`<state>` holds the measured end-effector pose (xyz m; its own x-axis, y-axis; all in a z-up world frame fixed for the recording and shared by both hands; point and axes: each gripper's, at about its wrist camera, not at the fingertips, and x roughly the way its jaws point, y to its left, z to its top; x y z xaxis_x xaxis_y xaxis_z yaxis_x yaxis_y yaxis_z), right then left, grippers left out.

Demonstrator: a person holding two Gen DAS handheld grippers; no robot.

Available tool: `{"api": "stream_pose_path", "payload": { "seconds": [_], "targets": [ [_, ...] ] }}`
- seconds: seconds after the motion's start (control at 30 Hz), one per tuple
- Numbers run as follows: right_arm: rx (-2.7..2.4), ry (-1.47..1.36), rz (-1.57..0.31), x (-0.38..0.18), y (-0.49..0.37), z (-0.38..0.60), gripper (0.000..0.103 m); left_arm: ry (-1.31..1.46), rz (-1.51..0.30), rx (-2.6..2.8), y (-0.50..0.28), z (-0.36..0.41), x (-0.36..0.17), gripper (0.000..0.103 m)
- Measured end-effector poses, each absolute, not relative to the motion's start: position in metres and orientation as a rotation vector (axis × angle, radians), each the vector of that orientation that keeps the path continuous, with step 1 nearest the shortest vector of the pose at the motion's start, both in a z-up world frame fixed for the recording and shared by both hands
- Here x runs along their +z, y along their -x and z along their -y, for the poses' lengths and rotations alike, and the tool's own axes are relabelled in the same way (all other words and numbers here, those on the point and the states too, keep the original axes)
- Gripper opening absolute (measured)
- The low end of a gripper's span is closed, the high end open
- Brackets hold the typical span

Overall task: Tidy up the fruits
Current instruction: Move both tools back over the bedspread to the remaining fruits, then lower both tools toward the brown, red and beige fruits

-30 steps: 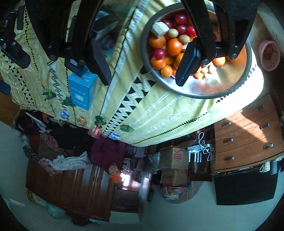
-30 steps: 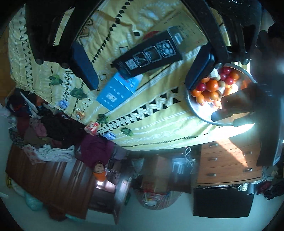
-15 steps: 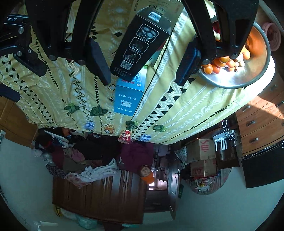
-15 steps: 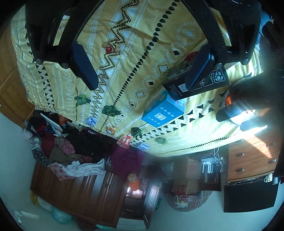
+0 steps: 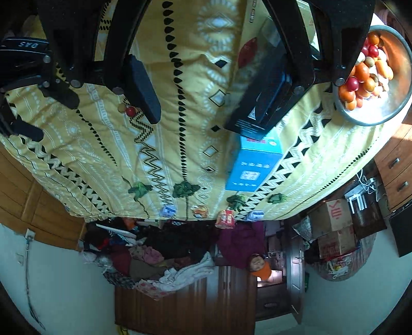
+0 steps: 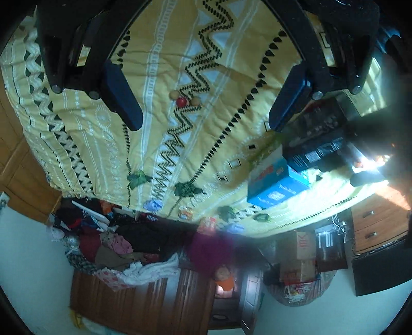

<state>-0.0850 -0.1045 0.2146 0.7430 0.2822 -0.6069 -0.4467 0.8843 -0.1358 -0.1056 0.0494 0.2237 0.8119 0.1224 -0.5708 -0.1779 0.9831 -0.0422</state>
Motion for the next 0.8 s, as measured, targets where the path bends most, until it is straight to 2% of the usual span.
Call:
{"api": "stream_pose_path", "payload": {
  "seconds": [0.23,0.33,0.47,0.53,0.6,0.7,0.8],
  "targets": [
    [0.289,0.179,-0.903,0.094,0.052,0.177,0.099,0.073,-0.759,-0.005,0.088,0.01,0.151,0.077],
    [0.263,0.164,-0.977,0.061,0.046,0.19,0.099,0.053,-0.844,-0.043,0.074,0.027,0.112,0.077],
    [0.233,0.189,-0.967,0.051,0.036,0.189,0.099,0.034,-0.868,-0.039,0.057,0.035,0.073,0.077],
    [0.205,0.238,-0.989,0.035,0.028,0.186,0.103,0.045,-0.878,-0.015,0.047,0.031,0.058,0.077],
    [0.254,0.159,-0.999,0.018,0.024,0.195,0.103,0.031,-0.895,0.015,0.041,0.027,0.042,0.077],
    [0.278,0.115,-0.978,0.022,0.029,0.205,0.103,0.03,-0.925,0.019,0.037,0.025,0.022,0.077],
    [0.269,0.129,-0.978,0.024,0.031,0.205,0.103,0.044,-0.921,0.032,0.038,0.024,0.014,0.084]
  ]
}}
